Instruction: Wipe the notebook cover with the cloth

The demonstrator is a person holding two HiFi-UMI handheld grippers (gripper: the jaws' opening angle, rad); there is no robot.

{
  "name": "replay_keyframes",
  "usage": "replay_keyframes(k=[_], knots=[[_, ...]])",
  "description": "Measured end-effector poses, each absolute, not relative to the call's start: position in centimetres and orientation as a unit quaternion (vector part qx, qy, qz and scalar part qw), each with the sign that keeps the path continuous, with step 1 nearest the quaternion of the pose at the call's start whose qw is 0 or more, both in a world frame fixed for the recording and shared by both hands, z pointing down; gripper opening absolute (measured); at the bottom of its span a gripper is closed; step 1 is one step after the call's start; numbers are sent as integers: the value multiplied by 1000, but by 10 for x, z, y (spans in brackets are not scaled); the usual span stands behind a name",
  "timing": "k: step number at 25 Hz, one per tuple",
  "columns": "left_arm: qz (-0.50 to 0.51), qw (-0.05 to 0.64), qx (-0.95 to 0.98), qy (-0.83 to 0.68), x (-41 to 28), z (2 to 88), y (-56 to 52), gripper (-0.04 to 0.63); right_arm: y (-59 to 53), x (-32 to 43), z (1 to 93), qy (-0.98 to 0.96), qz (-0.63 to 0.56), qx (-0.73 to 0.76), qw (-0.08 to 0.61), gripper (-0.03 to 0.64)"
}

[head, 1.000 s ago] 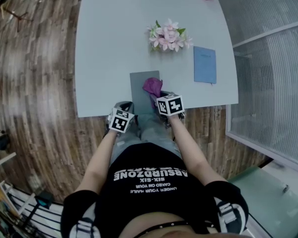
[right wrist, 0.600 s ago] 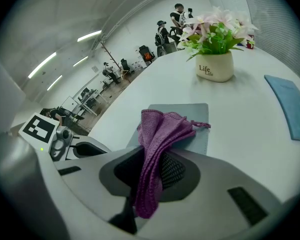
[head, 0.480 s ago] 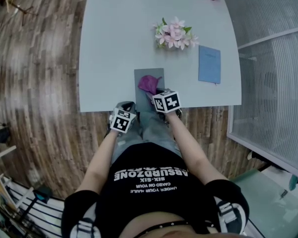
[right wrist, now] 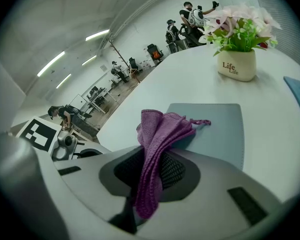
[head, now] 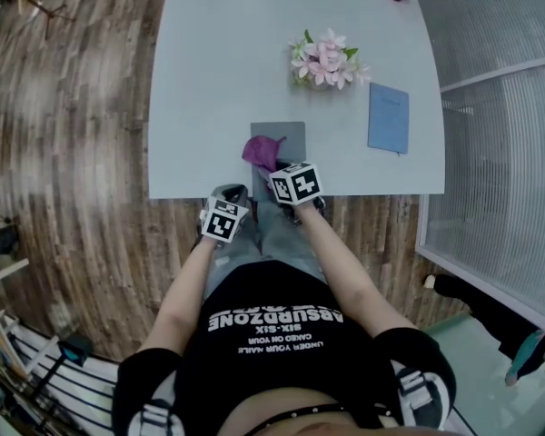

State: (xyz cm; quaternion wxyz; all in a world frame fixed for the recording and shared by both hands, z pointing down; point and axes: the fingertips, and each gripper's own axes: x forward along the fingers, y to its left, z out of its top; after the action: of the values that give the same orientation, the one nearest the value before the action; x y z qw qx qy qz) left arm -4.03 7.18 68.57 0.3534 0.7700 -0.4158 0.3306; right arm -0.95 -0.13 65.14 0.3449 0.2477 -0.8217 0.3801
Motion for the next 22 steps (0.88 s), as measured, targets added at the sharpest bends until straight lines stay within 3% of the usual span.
replay_keyframes(k=[22], knots=[[335,348,778,-402,-36,686,87,14,60,-19,648,-830,407,212,317,80]])
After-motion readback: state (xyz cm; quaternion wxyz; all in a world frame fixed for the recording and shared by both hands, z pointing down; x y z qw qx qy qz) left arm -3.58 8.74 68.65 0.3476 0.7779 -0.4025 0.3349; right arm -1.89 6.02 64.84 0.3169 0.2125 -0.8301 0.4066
